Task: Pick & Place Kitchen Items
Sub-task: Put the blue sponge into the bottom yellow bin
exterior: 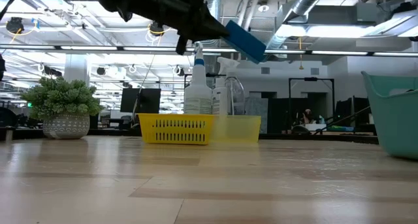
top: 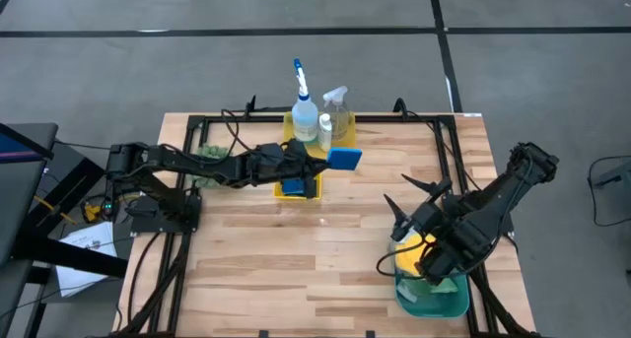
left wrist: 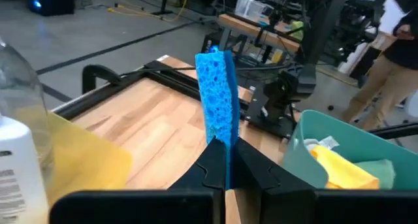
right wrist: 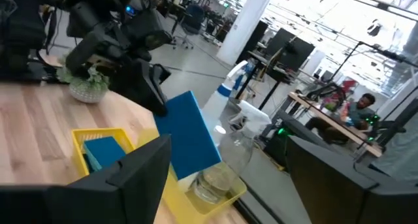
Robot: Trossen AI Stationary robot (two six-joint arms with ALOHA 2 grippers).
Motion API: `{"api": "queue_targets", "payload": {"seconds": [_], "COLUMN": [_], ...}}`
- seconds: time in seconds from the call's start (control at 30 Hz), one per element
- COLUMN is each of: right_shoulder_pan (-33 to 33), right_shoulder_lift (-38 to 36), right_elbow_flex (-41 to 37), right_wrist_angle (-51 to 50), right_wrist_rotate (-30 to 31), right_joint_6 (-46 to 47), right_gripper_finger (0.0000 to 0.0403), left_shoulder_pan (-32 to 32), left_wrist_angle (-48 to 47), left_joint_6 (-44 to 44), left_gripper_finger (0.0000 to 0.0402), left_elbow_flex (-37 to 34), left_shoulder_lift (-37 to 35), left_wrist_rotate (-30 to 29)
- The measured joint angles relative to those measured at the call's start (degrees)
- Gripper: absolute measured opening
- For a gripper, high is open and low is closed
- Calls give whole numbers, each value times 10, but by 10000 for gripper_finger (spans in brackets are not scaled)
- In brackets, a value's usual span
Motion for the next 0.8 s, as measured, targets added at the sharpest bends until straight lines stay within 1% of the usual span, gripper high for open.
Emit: {"api": "queue_targets", "payload": {"seconds": [0.13, 0.27, 0.37, 0.47, 0.53, 0.6, 0.8], "right_shoulder_pan": [1, 0, -1, -8, -12, -17, -27], "right_shoulder_lift": [0, 0, 0, -2, -8, -11, -15], "right_elbow_flex": [0, 0, 0, 0, 0, 0, 0], "right_wrist_angle": [-25, -38, -43, -44, -44, -44, -43], "right_wrist_rotate": [7, 18, 28, 28, 28, 28, 28], "right_joint_6": [28, 30, 29, 25, 23, 19, 5], "right_gripper_finger": [291, 292, 292, 292, 292, 292, 292], "left_shoulder_pan": [2, 23, 37, 43, 43, 40, -4], "left_wrist_angle": [24, 62, 76, 105, 131, 144, 159], "left_joint_6": [-26, -51, -69, -92, -104, -119, -163], "left_gripper_finger": [4, 5, 5, 5, 5, 5, 5], "left_elbow_flex": [-24, -59, -90, -136, -170, -212, -311], "left_shoulder_lift": [0, -9, -30, -79, -118, -163, -286], "left_wrist_rotate": [18, 41, 55, 77, 80, 58, -65]}}
